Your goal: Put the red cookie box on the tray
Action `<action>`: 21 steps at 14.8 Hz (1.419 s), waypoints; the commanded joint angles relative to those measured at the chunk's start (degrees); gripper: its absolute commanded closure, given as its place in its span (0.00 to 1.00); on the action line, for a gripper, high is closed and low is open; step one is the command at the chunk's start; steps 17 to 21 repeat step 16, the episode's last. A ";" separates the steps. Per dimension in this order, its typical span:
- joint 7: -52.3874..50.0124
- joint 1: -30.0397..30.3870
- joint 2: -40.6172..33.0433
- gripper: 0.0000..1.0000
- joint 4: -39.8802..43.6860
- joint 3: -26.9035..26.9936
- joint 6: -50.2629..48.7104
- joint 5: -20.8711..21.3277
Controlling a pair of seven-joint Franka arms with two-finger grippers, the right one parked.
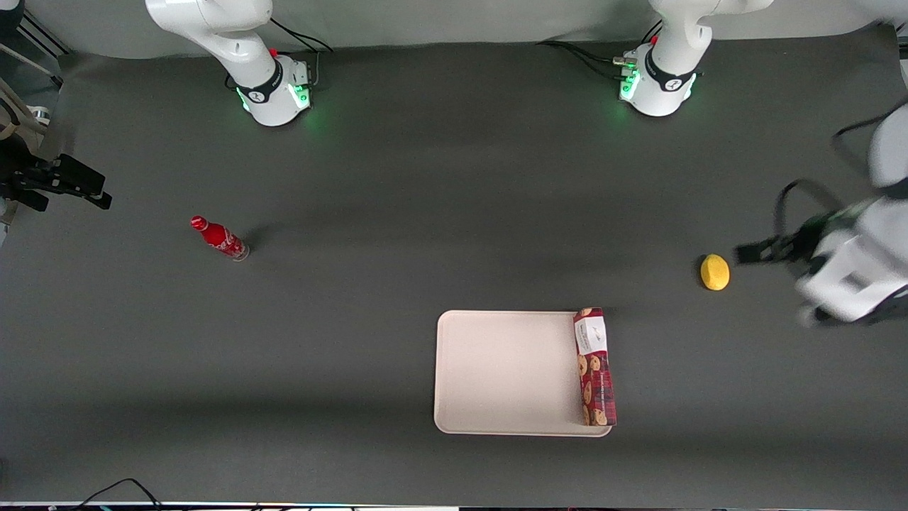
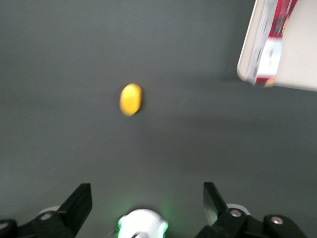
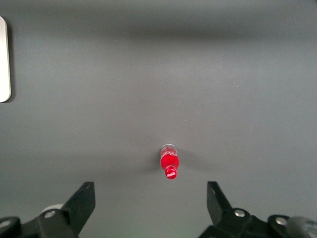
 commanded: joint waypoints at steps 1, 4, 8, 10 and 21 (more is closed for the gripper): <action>8.39 -0.71 -14.65 0.00 -16.45 5.12 2.62 -1.47; 9.46 -0.80 -27.48 0.00 -34.11 6.62 11.84 -1.38; 9.46 -1.24 -34.29 0.00 -44.89 6.36 20.40 -1.29; 9.46 -1.41 -34.03 0.00 -44.02 4.79 20.14 -1.38; 11.48 -1.33 -30.34 0.00 -37.43 4.60 16.99 -1.56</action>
